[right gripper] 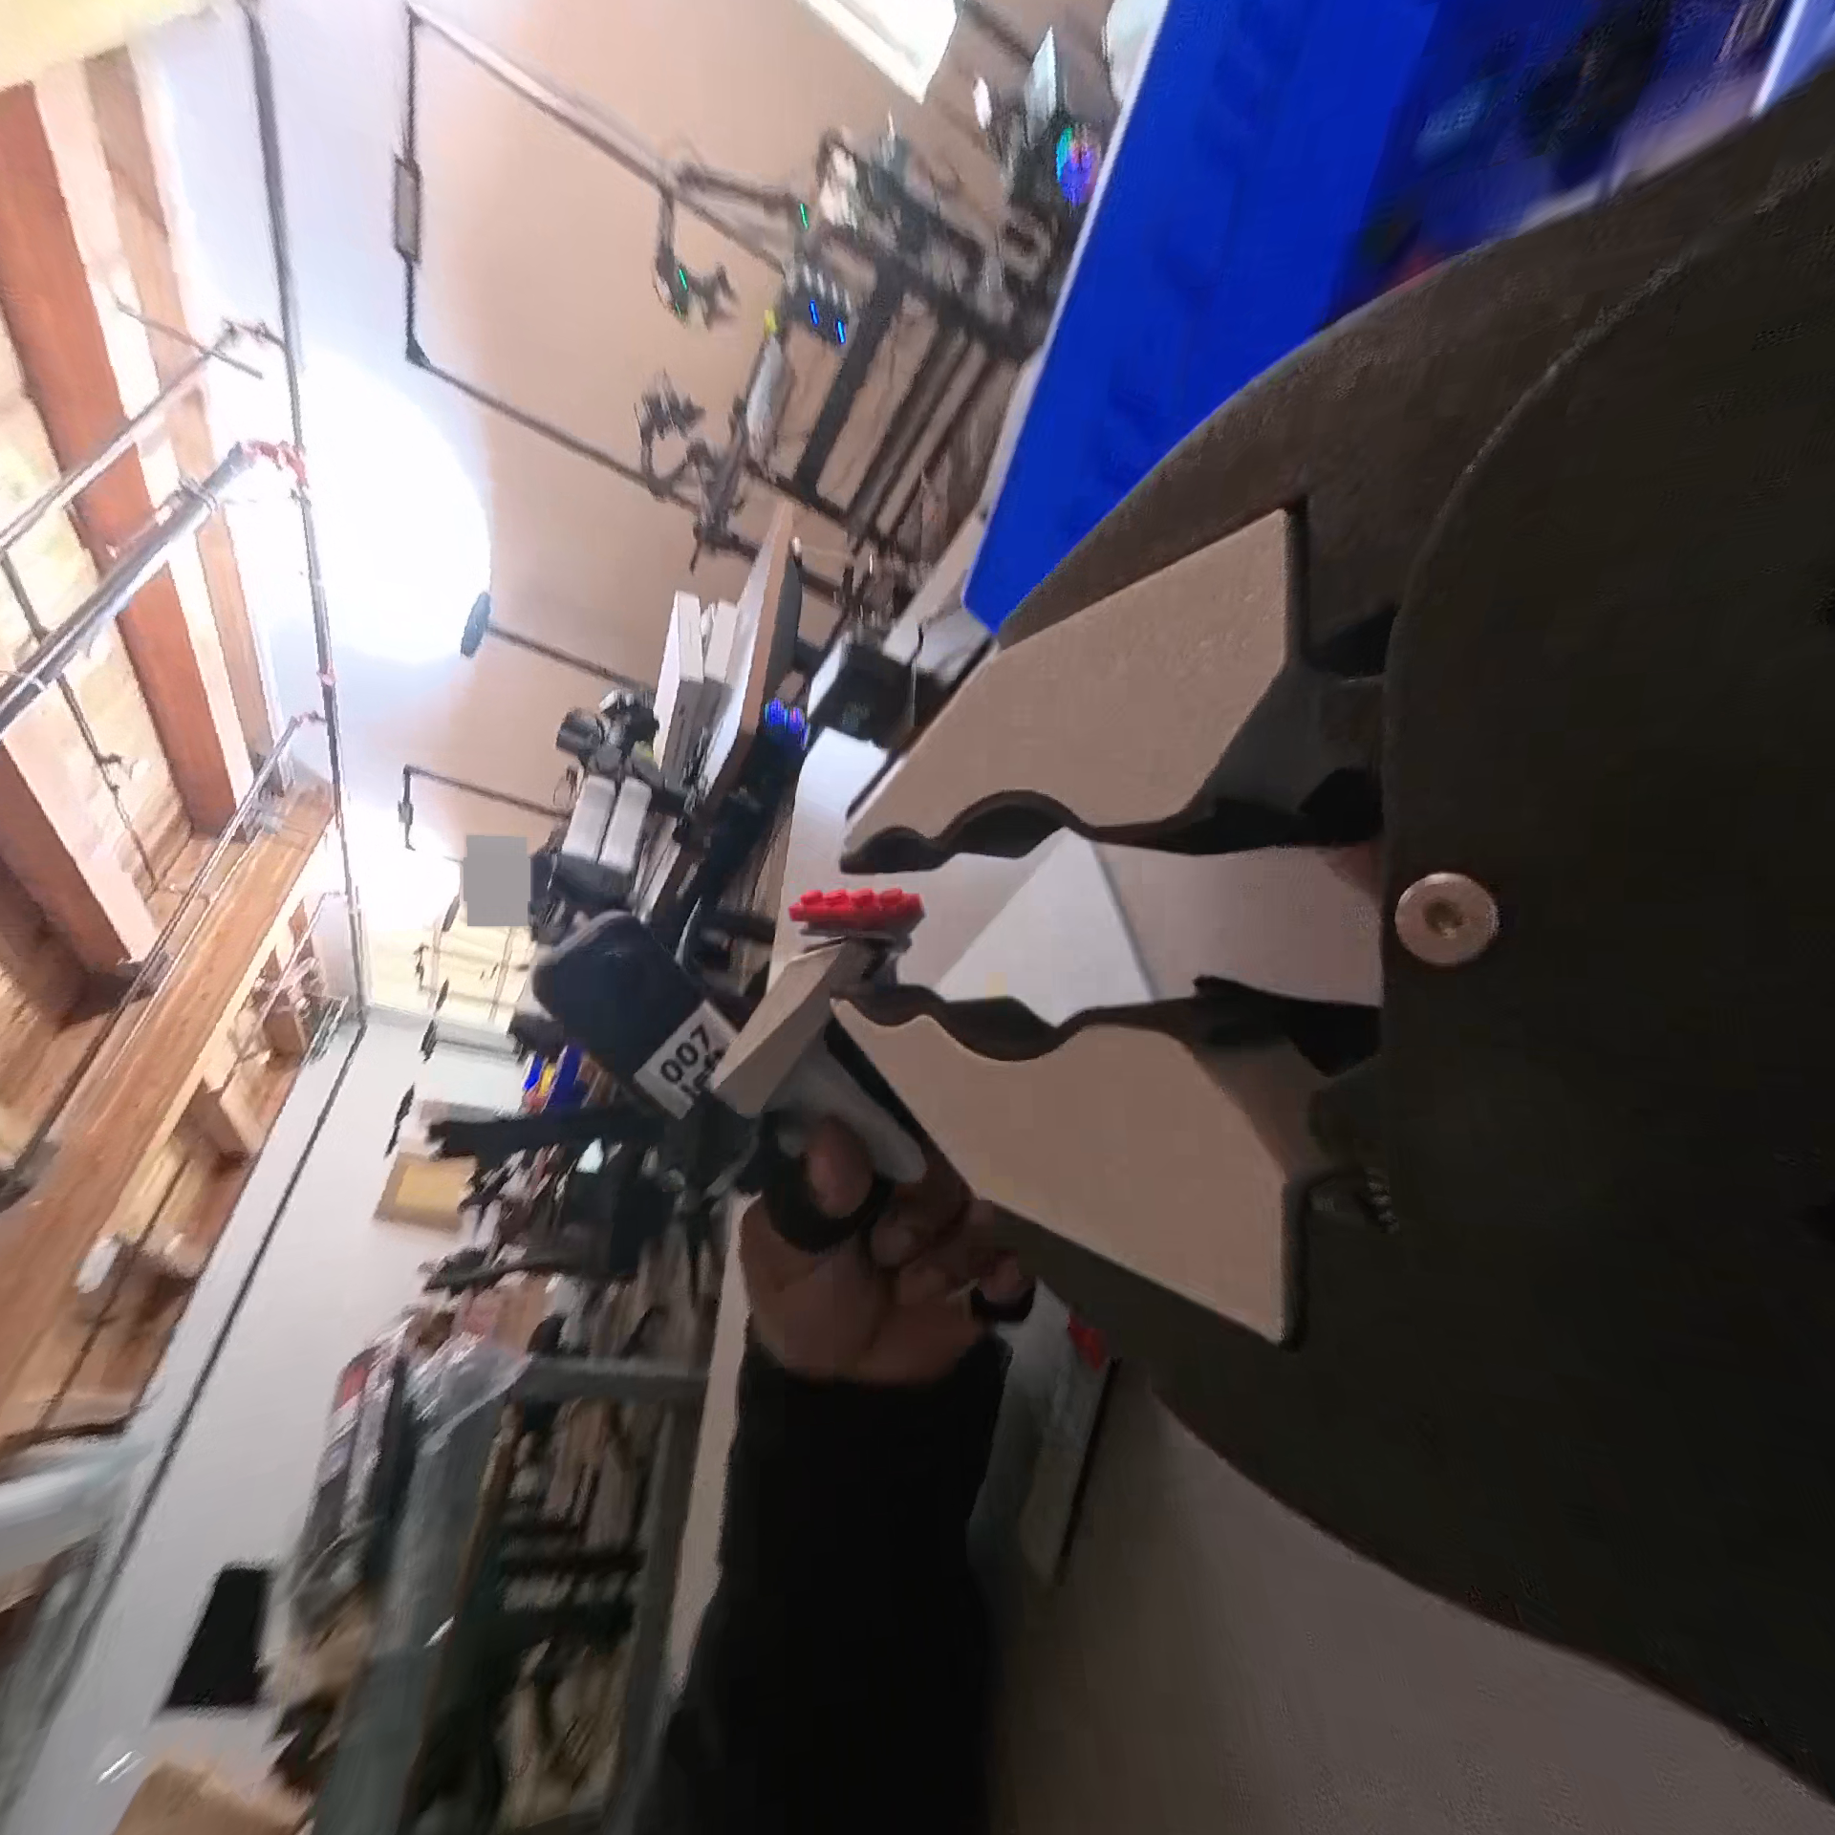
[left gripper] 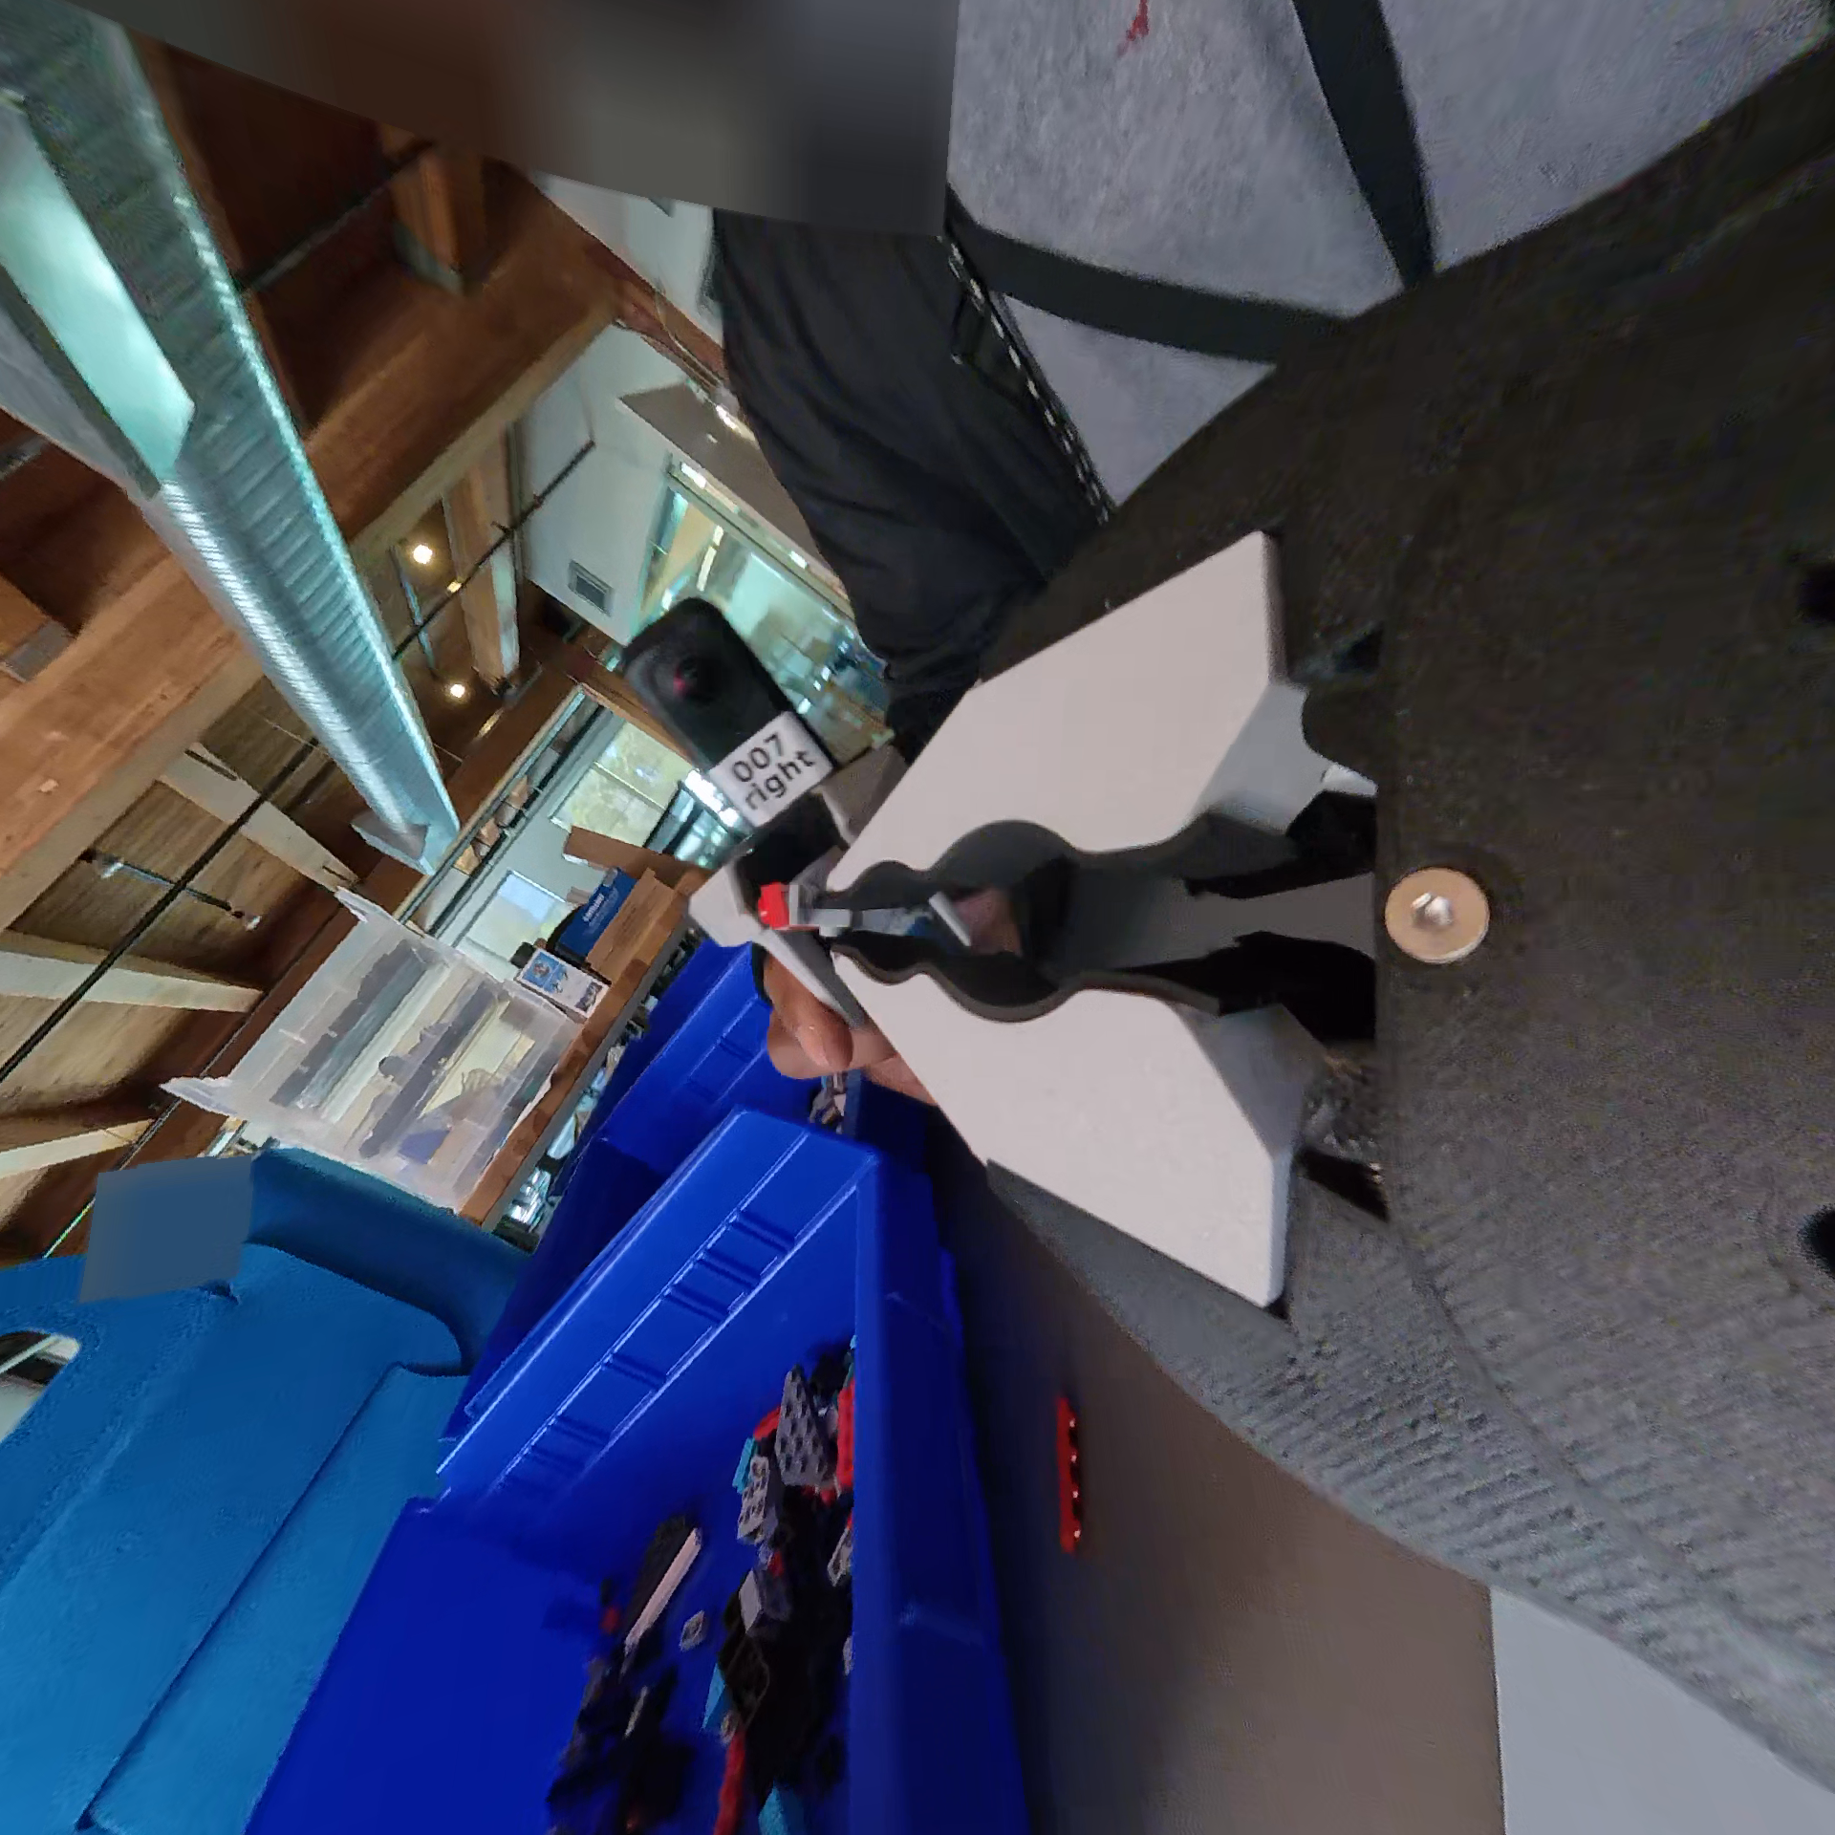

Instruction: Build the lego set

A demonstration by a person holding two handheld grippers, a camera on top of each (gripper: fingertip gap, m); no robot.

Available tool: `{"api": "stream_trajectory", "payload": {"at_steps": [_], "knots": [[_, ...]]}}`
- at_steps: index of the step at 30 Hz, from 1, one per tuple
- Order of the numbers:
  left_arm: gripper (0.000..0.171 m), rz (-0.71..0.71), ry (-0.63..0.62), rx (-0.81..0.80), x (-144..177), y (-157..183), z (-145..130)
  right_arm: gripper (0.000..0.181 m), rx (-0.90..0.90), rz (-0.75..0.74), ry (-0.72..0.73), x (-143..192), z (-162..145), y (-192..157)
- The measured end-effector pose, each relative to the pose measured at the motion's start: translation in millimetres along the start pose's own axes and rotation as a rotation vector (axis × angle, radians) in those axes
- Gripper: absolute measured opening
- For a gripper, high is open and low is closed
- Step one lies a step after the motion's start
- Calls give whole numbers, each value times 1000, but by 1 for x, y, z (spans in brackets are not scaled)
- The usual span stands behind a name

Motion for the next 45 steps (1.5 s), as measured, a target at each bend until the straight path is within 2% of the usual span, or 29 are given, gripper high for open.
{"api": "stream_trajectory", "payload": {"at_steps": [3, 8, 14, 18, 26, 32, 45], "knots": [[3, 42, -40, -100, 2, 4, 0, 30, -135, 102, 20, 2, 3, 1], [3, 121, -189, -246, -1, 8, -13, 25, -266, 282, -51, 0, -2, -7], [3, 79, -194, -246, -3, 12, -15, 19, -421, 438, -73, 0, -5, -13], [3, 48, -178, -232, -2, 15, -14, 14, -484, 486, -59, 2, -2, -14], [3, 22, -138, -181, 0, 11, -11, 10, -541, 467, -46, 0, -3, -7], [3, 21, -91, -111, 0, 6, -8, 10, -399, 304, -59, -1, -4, 1], [3, 33, -103, -92, -1, 1, -10, 10, -418, 341, -92, -2, -6, -2]]}}
Point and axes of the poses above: each gripper's, where its closed fingertips meet, x back along the fingers, z out of its top, y = z × x across the jaws, the point moved 2 cm from there along x, back along the fingers, and after that the axes turned 12 degrees about -y, right-handed, at the moved point
